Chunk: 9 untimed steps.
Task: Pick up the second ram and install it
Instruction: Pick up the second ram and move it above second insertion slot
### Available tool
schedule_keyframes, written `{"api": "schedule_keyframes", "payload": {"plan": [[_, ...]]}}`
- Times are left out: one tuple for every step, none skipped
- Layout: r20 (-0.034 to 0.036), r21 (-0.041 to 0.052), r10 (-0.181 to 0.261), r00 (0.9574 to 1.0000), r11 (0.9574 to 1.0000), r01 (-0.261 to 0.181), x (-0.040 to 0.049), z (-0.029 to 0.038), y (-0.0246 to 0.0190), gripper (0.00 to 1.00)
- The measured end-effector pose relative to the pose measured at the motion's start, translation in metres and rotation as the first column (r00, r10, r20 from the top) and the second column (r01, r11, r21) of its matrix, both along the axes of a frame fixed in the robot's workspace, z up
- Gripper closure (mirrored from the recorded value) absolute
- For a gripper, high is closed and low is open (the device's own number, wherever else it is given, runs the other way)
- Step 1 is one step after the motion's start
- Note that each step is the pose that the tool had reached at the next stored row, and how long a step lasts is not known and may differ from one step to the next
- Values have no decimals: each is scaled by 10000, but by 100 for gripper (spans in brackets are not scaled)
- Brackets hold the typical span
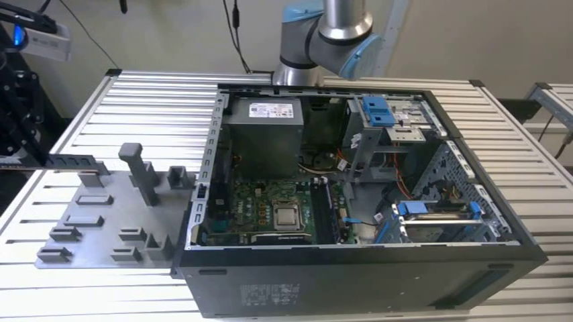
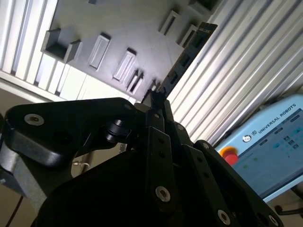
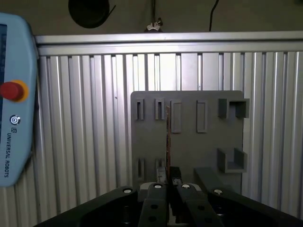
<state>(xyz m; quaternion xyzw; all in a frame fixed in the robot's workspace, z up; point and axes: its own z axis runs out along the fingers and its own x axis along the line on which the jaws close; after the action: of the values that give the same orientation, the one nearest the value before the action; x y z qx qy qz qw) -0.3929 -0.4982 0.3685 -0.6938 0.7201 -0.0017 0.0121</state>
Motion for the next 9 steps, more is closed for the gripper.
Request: {"api": "schedule_keyframes", "payload": {"plan": [[0, 0, 0, 10000, 10000, 0, 0, 7, 0, 86], [0, -1, 1, 10000, 10000, -1, 0, 13, 0, 86], [0, 0, 1, 10000, 10000, -1, 0, 19, 0, 86], [0, 0, 0, 10000, 10000, 0, 0, 24, 0, 86], [0, -1, 0, 10000, 10000, 0, 0, 30, 0, 86], [0, 0, 0, 10000, 10000, 0, 0, 35, 0, 86], [-1, -1, 1, 10000, 10000, -1, 0, 41, 0, 86], [0, -1, 0, 10000, 10000, 0, 0, 46, 0, 86], [0, -1, 0, 10000, 10000, 0, 0, 50, 0, 86]]}}
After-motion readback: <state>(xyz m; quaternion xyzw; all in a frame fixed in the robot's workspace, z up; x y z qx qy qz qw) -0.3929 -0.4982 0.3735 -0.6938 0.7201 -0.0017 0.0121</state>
